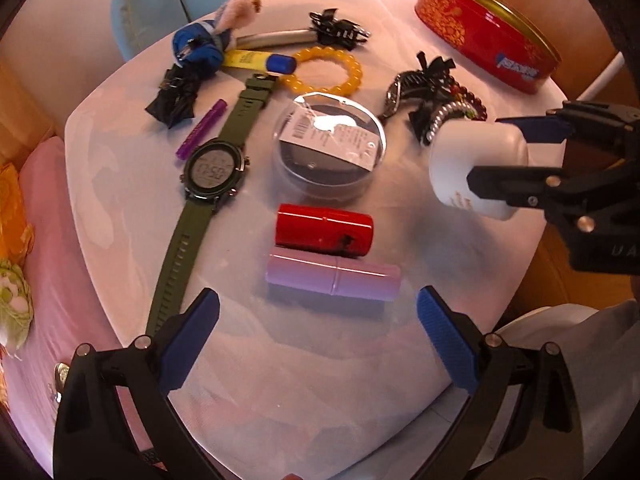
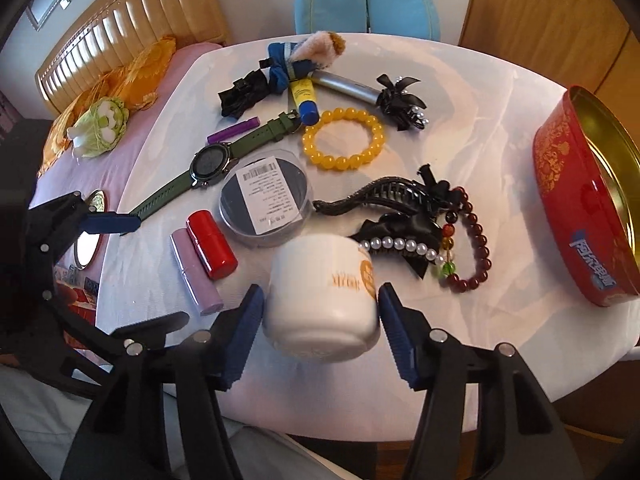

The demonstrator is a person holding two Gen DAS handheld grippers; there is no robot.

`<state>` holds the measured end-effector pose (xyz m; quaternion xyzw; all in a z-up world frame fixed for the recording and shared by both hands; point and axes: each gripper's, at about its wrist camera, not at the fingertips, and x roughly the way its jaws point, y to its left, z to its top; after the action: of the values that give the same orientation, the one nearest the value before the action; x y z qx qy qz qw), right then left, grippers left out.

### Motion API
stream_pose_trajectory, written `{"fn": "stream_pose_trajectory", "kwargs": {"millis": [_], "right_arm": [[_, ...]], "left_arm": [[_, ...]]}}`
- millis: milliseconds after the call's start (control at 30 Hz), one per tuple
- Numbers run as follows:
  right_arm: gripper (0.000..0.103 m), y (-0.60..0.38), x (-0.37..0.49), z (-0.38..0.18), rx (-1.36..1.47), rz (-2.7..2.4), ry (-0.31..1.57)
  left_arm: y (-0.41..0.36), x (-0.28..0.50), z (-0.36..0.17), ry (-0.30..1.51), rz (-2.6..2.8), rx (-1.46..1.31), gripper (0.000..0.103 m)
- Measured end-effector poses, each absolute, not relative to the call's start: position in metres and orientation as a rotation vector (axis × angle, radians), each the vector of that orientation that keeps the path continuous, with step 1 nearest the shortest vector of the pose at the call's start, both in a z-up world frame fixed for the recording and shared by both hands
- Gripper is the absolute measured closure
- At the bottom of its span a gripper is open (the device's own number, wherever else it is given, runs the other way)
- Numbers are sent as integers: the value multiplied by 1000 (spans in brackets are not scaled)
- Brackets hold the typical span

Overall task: Organize jewelry
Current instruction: 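Lift the white jar with the right tool while the left tool grasps the pink lipstick tube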

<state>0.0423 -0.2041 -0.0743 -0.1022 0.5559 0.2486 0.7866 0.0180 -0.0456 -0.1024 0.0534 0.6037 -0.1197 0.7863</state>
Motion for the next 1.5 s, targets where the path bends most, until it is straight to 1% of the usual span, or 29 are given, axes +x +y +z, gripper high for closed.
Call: {"fn": "stream_pose_trajectory", "kwargs": {"millis": [133,433,633,700,733,767,833,933,1067,1100,1133,1167,1267,1300,1333,1367,1500], "right_arm": [[44,-207,34,-81,-194,502,1219],[45,-218,34,-73,-139,513,1180],[45,-207,45,-75,-196,540,1170],[32,-205,48,-79,-221,530,1183],[18,-205,48,-80,-231,513,1182],[13,-207,47,-81,-226,507,1179],[12,-211,48,-86,-211,501,1191],[12,-214,51,-95,-196,490,1223],[13,-213,53,-97,-176,492,1215],[16,-211,53,-99,-182,504,1225],[31,-208,53,-100,-182,529,1234],[40,-206,51,-101,-190,541,1236],[41,-202,49,-100,-218,525,1219],[41,-202,50,-100,-218,523,1221],[41,-203,50,-100,-219,517,1222],[41,-204,50,-100,-221,509,1221],[41,-208,52,-96,-203,493,1215]], "left_arm": [[-53,20,-112,1311,-290,136,7],[-54,26,-123,1306,-356,81,7],[-49,26,-126,1300,-337,70,7],[-49,27,-125,1294,-336,76,7],[-49,27,-125,1291,-338,83,7],[-47,26,-125,1289,-338,89,7],[-47,26,-124,1285,-339,97,7],[-47,27,-125,1274,-339,104,7],[-50,31,-125,1260,-360,102,7],[-50,31,-125,1253,-374,98,7],[-49,31,-124,1246,-397,88,7],[-51,32,-125,1242,-409,78,7],[-46,32,-124,1232,-430,44,7],[-44,32,-123,1226,-425,41,13],[-42,32,-121,1216,-413,48,27],[-40,32,-119,1211,-399,51,29],[-32,33,-119,1224,-407,26,29]]}}
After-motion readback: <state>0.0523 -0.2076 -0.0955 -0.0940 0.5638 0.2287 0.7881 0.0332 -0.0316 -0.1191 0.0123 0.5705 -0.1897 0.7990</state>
